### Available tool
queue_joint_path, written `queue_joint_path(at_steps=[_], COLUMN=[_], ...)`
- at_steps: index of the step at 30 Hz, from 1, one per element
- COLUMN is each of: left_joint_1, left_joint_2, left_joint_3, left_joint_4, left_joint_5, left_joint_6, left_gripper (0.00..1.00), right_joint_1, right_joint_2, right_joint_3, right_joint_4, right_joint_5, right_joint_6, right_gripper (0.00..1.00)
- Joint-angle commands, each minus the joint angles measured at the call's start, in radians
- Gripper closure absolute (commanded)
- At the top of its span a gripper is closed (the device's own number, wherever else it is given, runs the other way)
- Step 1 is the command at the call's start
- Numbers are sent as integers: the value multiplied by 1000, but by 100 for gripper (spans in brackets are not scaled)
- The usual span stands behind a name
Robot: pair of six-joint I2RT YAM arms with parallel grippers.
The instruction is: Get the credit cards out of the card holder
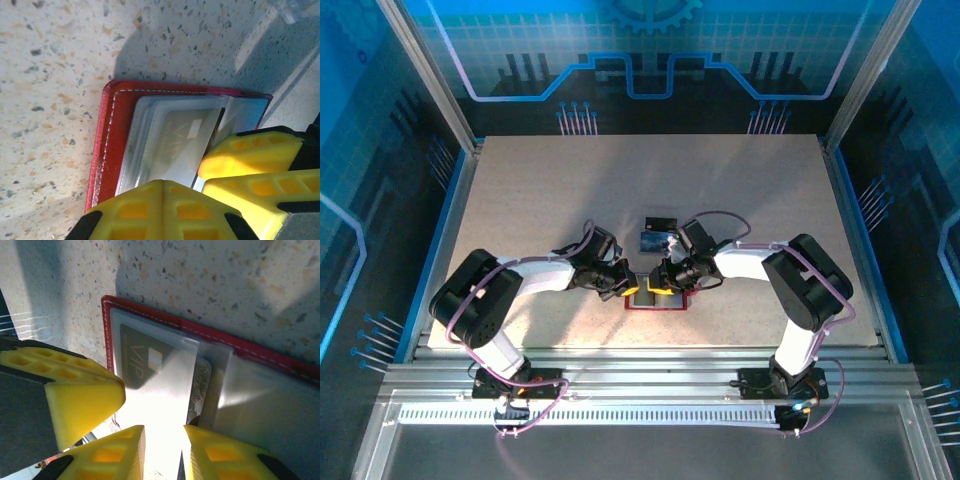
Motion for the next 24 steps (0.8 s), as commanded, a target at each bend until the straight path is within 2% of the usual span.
queue_joint_path(at_steps=[1,6,24], left_joint_1=[9,9,9], left_joint_2=[7,10,-3], left_joint_3=[-20,-20,-6], left_joint_4=[-5,-4,-17], left_joint_5=[9,10,12], left_joint_6=[21,21,21], left_gripper=[97,96,96], right_joint_1=[15,15,7], right_joint_2=[10,-6,-38], right_joint_3=[23,23,83], right_joint_4=[-76,-126,-146], right_joint_5=[26,59,58], right_joint_6=[-38,-65,-83], right_gripper=[73,72,72])
